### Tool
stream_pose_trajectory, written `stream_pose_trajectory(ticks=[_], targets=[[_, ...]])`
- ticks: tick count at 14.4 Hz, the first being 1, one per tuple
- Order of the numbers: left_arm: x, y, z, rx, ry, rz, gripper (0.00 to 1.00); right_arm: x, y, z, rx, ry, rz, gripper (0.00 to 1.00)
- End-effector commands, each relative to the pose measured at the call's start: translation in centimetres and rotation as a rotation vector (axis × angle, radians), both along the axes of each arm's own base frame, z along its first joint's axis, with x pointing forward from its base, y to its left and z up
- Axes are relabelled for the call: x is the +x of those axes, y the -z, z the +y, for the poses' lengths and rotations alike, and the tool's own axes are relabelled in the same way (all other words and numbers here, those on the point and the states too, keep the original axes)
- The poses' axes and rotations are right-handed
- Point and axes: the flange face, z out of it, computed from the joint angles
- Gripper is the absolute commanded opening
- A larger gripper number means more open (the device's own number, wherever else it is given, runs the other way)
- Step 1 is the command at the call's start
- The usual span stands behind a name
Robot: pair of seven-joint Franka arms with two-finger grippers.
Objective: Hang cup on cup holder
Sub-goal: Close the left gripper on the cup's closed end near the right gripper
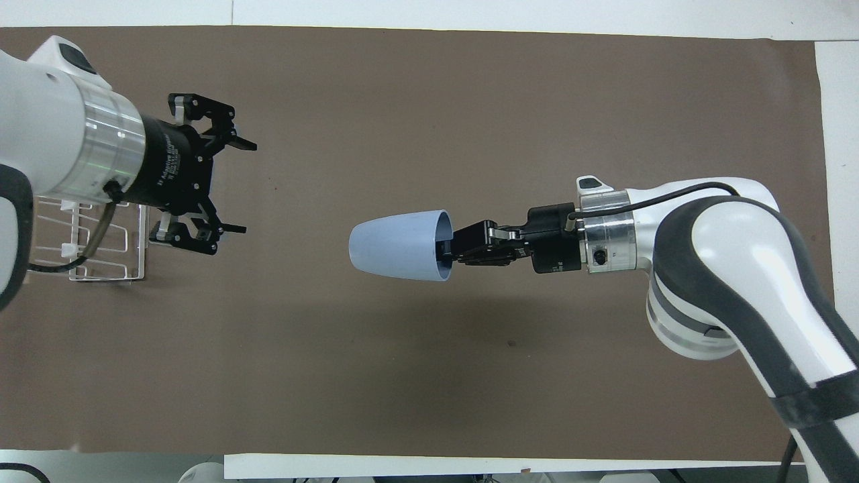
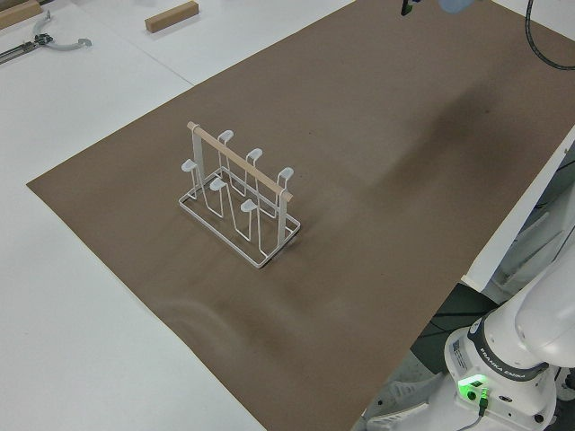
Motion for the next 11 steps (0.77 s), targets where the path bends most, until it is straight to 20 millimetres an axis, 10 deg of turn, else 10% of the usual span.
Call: stream_pose_trajectory(ticks=[1,11], targets=[[-2.6,0.1,-3.0,-0.004,-0.074,0.044,1.00,-0.9,-0.2,-0.3,0.010,0.031,0.013,0.00],[-8.7,3.1,-7.6,0.043,-0.070,0.112,1.00,-0.9,0.1,-0.3,0.003,0.039,0.017,0.00]])
